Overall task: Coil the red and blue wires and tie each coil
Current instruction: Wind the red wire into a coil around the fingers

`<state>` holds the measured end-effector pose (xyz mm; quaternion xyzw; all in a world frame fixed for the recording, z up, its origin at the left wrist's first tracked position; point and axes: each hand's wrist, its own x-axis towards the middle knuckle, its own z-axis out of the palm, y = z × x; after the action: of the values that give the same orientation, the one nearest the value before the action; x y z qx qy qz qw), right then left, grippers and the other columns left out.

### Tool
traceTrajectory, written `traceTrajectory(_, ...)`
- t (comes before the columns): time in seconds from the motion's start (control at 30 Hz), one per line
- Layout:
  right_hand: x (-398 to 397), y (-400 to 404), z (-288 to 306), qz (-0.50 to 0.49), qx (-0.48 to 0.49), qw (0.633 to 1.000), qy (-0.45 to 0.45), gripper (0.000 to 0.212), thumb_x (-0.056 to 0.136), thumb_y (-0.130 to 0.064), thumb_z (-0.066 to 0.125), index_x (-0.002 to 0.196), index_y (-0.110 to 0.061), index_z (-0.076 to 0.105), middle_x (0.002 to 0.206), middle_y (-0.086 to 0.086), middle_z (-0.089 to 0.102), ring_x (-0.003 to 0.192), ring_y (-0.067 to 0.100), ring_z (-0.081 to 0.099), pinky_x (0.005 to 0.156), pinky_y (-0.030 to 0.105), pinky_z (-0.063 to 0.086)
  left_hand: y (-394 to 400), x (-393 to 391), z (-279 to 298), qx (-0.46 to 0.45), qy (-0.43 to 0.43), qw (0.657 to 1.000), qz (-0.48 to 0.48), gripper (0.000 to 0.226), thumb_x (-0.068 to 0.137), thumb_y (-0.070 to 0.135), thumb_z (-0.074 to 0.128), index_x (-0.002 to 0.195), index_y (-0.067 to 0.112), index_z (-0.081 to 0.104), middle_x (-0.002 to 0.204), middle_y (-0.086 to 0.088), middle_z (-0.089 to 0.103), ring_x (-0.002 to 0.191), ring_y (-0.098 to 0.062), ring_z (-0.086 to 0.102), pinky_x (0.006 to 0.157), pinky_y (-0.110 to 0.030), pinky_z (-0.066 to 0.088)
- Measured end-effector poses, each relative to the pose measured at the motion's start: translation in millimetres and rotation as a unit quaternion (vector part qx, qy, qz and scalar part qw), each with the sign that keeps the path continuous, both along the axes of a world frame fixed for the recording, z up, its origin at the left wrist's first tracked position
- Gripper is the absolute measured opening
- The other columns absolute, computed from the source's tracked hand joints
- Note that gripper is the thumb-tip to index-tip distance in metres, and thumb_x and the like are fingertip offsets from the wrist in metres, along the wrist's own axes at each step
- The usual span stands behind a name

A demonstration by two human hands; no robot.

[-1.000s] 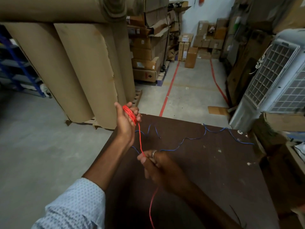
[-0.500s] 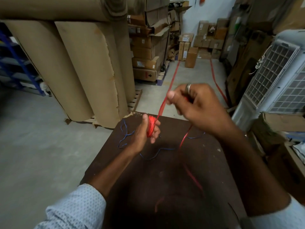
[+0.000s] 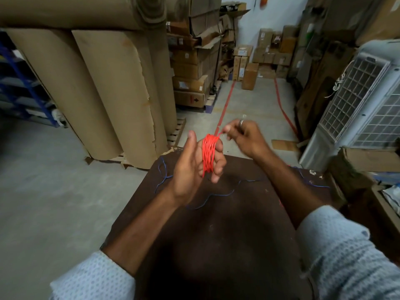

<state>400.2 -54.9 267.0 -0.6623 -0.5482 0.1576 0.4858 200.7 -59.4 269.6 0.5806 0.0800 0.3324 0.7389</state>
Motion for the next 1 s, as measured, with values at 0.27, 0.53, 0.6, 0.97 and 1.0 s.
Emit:
traceTrajectory(0.27, -97, -59, -60, 0.107, -0.076, 0.988, 0.078, 0.023, 0.104, -0.017, 0.050, 0.088, -0.015, 0.066, 0.062, 0.001, 0.059, 0.053, 0.009, 0.050, 0.055, 0.028, 0.040, 45, -5, 12, -0.029, -0.053, 0.992, 0.112, 0.063, 0.102, 0.056, 0.009, 0.106, 0.009, 0.051, 0.071, -0.007, 0.061, 0.056, -0.020, 0.057, 0.061, -0.029, 0.048)
traceTrajectory(0.53, -115, -110, 15, 0.158, -0.076, 0.984, -0.018, 0.029, 0.104, -0.019, 0.049, 0.090, -0.001, 0.066, 0.066, 0.008, 0.069, 0.047, 0.002, 0.057, 0.051, 0.009, 0.040, 67, -4, -14, -0.004, 0.023, 0.986, 0.166, 0.065, 0.097, 0.059, 0.015, 0.111, 0.008, 0.052, 0.072, -0.006, 0.066, 0.054, -0.017, 0.059, 0.059, -0.029, 0.049)
traceTrajectory(0.6, -112, -115, 30, 0.184, -0.106, 0.977, -0.031, 0.024, 0.104, -0.018, 0.051, 0.091, -0.004, 0.066, 0.069, 0.008, 0.070, 0.045, 0.000, 0.056, 0.046, 0.010, 0.040, 62, -1, -14, 0.007, 0.024, 0.987, 0.156, 0.064, 0.095, 0.058, 0.017, 0.109, 0.007, 0.053, 0.071, -0.008, 0.066, 0.053, -0.018, 0.060, 0.057, -0.029, 0.047)
traceTrajectory(0.97, -90, -103, 85, 0.150, -0.074, 0.934, -0.317, 0.038, 0.094, -0.051, 0.040, 0.089, -0.024, 0.067, 0.081, -0.007, 0.069, 0.078, 0.014, 0.065, 0.073, 0.043, 0.053, 42, 1, -18, 0.068, 0.101, 0.983, 0.141, 0.067, 0.093, 0.073, 0.026, 0.096, 0.020, 0.066, 0.081, -0.019, 0.063, 0.076, -0.030, 0.061, 0.077, -0.045, 0.046)
traceTrajectory(1.0, -82, -101, 92, 0.129, -0.047, 0.935, -0.326, 0.037, 0.093, -0.051, 0.043, 0.092, -0.026, 0.070, 0.082, -0.007, 0.071, 0.080, 0.013, 0.067, 0.074, 0.042, 0.054, 39, 2, -17, 0.074, 0.105, 0.984, 0.126, 0.072, 0.093, 0.073, 0.023, 0.093, 0.016, 0.065, 0.077, -0.020, 0.063, 0.069, -0.030, 0.061, 0.071, -0.042, 0.045)
